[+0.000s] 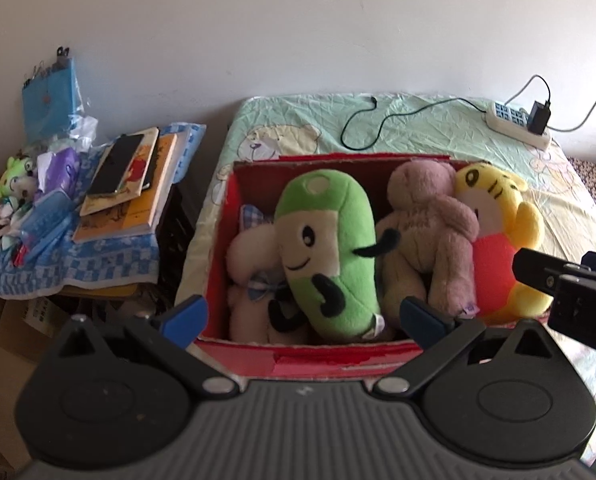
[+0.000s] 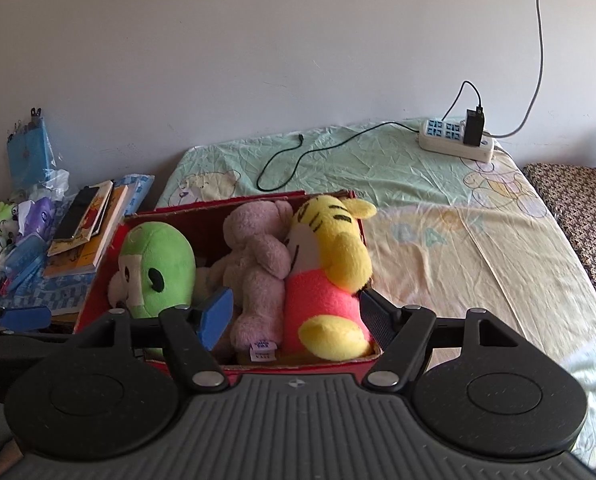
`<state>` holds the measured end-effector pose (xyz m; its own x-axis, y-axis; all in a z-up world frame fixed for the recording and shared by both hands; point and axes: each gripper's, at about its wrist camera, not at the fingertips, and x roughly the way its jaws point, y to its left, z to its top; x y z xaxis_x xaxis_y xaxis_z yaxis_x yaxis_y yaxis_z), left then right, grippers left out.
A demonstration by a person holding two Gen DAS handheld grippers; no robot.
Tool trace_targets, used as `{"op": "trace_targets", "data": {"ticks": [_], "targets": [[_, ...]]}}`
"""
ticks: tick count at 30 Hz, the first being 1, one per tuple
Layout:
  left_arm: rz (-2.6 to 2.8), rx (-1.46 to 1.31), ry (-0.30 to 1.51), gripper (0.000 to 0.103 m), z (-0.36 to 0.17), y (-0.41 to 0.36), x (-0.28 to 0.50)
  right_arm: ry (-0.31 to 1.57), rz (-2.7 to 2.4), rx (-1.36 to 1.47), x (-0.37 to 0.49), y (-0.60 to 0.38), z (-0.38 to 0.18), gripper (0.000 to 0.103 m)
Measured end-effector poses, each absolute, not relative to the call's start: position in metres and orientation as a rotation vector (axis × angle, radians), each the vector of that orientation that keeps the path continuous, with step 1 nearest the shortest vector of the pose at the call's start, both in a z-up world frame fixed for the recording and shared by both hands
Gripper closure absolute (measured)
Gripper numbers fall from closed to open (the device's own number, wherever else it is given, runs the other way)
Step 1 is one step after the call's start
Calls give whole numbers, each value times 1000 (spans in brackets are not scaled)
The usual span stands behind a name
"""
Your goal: Organize objects
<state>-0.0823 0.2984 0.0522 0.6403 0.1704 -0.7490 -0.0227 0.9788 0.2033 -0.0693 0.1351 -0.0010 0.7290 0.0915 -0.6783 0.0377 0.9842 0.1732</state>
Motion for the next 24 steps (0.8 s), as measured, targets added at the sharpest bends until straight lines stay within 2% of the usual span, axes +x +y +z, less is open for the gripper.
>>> {"op": "trace_targets", "data": {"ticks": [24], "targets": [[75,228,890,2,46,287,-85,758,23,204,-73,128,-2,25]]}}
